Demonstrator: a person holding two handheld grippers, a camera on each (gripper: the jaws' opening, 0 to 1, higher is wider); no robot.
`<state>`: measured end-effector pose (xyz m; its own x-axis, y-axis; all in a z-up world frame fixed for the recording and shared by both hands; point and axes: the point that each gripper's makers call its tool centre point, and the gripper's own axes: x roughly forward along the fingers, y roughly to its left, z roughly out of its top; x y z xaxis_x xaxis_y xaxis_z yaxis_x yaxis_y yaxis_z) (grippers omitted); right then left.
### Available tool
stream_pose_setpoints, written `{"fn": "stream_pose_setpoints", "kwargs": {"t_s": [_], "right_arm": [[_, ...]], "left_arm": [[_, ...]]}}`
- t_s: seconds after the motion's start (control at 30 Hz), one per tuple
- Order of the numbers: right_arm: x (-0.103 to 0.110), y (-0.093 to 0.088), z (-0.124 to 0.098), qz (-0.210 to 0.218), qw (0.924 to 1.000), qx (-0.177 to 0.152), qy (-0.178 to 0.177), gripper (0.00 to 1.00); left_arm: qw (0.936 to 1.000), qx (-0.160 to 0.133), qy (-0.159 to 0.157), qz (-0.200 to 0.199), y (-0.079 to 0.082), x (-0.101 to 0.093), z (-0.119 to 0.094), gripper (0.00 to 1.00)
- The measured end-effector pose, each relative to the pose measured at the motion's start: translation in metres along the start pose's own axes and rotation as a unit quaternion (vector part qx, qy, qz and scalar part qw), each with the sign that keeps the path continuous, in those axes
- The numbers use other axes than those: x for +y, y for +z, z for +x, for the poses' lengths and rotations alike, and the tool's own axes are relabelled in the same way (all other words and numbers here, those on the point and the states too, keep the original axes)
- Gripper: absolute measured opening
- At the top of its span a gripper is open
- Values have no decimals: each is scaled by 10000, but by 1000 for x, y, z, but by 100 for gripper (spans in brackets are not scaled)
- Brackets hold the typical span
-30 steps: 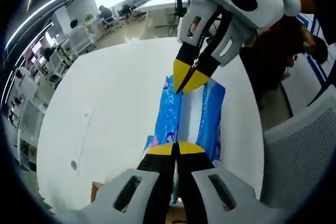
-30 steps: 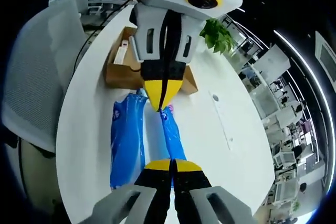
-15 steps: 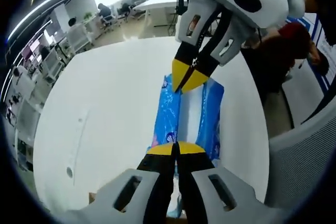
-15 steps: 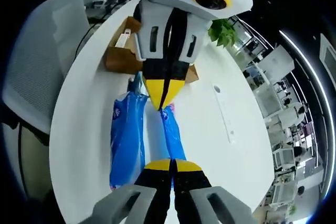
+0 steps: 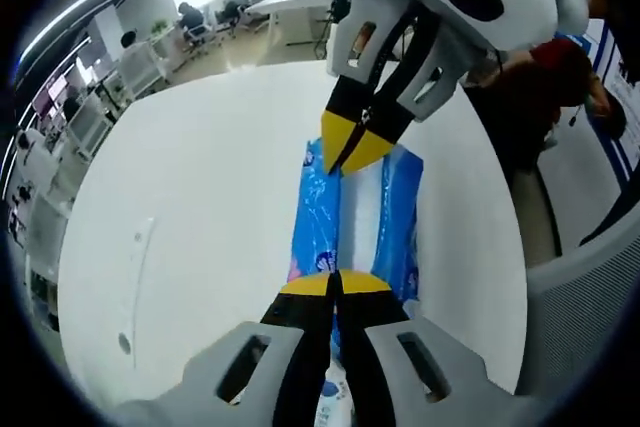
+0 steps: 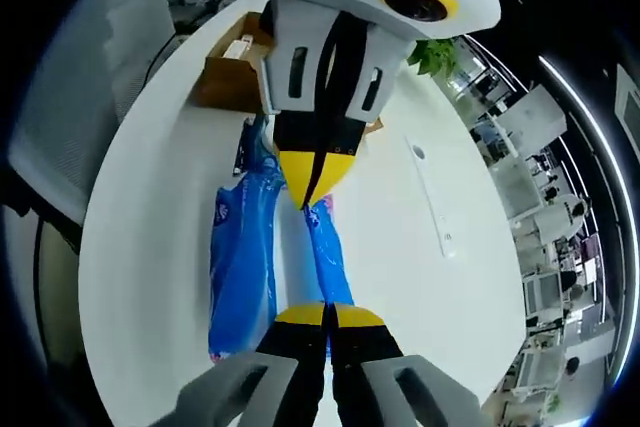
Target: Operate the shoe box by opening the lid, removing the specified soft item, and placing it in the target area until the item is outside and the box remains undamaged.
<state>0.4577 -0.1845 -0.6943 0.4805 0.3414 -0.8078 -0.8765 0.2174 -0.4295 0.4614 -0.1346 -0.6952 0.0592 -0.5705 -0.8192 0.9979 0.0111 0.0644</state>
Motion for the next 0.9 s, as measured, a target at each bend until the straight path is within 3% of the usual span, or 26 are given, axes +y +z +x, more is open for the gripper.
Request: {"fn": "stream_pose_setpoints", "kwargs": {"t_s": [0.6,0.9], "right_arm": [[5,-22,31,109,9997,101,200,0],[9,-27,38,145,9995,124,248,0]], "left_arm": [[9996,141,-145,-209,-16,11,38,0],[9992,147,-227,-286,-20,10,44,0]]}}
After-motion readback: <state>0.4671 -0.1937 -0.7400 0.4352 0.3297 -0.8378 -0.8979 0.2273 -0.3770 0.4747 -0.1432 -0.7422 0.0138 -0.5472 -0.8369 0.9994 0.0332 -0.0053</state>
